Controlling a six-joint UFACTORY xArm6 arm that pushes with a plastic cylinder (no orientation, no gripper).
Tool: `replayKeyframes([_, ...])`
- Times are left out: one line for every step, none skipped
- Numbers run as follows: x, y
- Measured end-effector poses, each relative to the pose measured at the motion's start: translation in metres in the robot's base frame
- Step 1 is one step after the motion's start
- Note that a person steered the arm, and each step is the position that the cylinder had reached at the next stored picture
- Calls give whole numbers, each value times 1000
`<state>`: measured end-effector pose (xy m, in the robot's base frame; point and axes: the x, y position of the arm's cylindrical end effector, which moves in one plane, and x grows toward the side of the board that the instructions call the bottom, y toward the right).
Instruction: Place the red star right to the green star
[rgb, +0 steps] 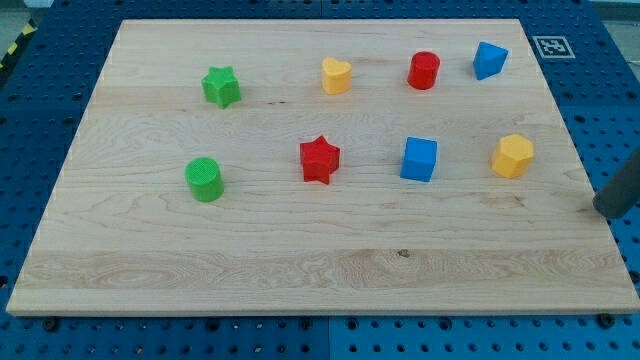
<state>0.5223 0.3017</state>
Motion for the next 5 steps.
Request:
replayKeyframes([1,0])
replayKeyframes([9,-5])
replayKeyframes([10,-76])
replayKeyframes([10,-156])
replayKeyframes([-10,-216])
